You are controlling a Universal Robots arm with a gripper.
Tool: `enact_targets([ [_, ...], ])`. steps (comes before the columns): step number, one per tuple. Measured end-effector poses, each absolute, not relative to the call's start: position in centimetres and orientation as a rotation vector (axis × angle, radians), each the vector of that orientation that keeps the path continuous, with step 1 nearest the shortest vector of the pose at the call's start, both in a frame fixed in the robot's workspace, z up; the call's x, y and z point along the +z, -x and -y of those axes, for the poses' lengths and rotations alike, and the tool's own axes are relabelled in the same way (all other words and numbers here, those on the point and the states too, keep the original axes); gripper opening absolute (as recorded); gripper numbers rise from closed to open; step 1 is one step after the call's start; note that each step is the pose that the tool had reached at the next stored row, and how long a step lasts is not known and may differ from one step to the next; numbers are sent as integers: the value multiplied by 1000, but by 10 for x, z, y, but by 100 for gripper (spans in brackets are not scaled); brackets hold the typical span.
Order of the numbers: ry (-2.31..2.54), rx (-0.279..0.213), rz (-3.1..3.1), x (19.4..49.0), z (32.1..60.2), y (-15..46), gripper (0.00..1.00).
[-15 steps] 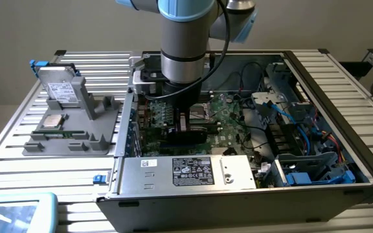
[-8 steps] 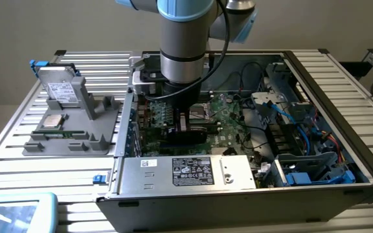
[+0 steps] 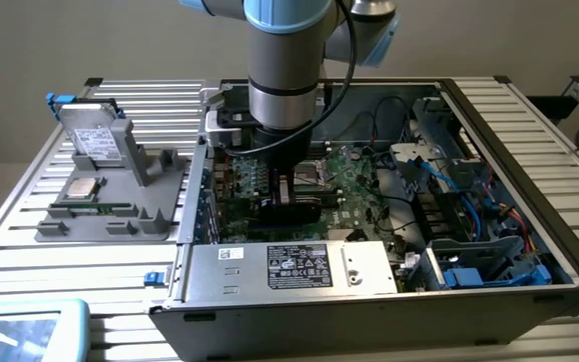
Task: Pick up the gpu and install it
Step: 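Insert the gpu into the slot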
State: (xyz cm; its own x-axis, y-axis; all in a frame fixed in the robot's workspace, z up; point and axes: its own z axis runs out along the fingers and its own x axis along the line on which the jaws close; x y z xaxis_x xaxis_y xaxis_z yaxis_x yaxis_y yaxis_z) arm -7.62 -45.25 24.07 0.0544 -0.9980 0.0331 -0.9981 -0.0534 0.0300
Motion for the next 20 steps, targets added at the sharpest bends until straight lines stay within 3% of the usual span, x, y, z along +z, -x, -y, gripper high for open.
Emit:
enact_targets([
  [20, -2256, 5, 2123, 241, 453, 76, 27],
])
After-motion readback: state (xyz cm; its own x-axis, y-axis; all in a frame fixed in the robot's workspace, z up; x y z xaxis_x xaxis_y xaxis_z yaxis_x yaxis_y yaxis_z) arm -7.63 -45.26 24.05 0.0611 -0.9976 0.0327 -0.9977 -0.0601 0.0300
